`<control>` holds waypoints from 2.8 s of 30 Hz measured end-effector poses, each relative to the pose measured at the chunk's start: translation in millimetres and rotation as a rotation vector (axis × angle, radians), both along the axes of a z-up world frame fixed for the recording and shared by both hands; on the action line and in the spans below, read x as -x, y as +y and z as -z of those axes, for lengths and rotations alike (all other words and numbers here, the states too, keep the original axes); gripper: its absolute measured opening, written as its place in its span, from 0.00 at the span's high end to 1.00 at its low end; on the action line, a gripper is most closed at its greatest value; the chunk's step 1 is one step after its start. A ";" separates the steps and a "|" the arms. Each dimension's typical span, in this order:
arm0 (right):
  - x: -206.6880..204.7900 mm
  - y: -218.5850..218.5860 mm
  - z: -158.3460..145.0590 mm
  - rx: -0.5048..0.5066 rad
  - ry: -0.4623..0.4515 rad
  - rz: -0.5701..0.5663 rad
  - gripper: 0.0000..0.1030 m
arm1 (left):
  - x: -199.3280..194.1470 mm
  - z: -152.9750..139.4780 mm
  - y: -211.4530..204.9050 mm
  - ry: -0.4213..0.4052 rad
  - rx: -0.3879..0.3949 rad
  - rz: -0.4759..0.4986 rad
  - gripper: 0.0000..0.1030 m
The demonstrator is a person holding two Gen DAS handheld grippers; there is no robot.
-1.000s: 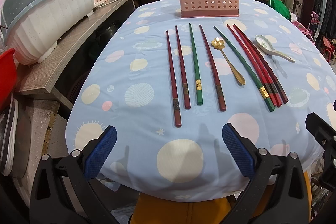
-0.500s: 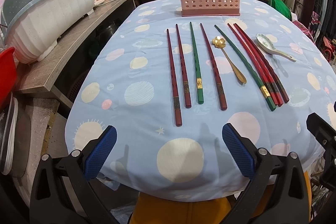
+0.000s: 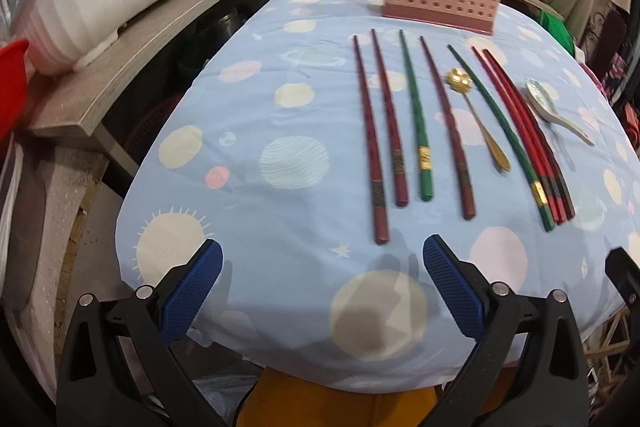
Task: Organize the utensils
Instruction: 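Grasp a dark-red chopstick with the left tool while the right tool grasps the white spoon, then lift the chopstick and white spoon and carry both toward the pink holder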
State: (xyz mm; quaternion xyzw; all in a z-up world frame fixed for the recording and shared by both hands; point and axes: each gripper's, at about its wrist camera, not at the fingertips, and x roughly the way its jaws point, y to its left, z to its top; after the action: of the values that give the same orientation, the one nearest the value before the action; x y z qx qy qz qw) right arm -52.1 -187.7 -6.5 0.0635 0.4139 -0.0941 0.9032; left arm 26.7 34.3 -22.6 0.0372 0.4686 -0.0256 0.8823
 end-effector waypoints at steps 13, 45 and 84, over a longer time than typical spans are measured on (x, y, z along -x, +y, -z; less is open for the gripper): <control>-17.5 -11.9 -1.3 -0.018 -0.007 0.008 0.07 | -28.1 8.7 1.1 0.033 0.024 0.025 0.27; -119.6 -60.8 19.6 -0.232 0.028 -0.043 0.81 | -50.4 6.9 -8.8 0.036 0.096 0.114 0.92; -103.4 -68.3 -29.2 -0.149 -0.102 -0.018 0.93 | -59.3 -52.7 0.1 -0.104 0.143 0.128 0.93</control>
State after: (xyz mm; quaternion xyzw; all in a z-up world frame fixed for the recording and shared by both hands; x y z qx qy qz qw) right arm 51.3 -256.0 22.8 0.1314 0.3739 -0.0516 0.9166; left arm 86.0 34.4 30.1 0.0051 0.4158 -0.1133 0.9024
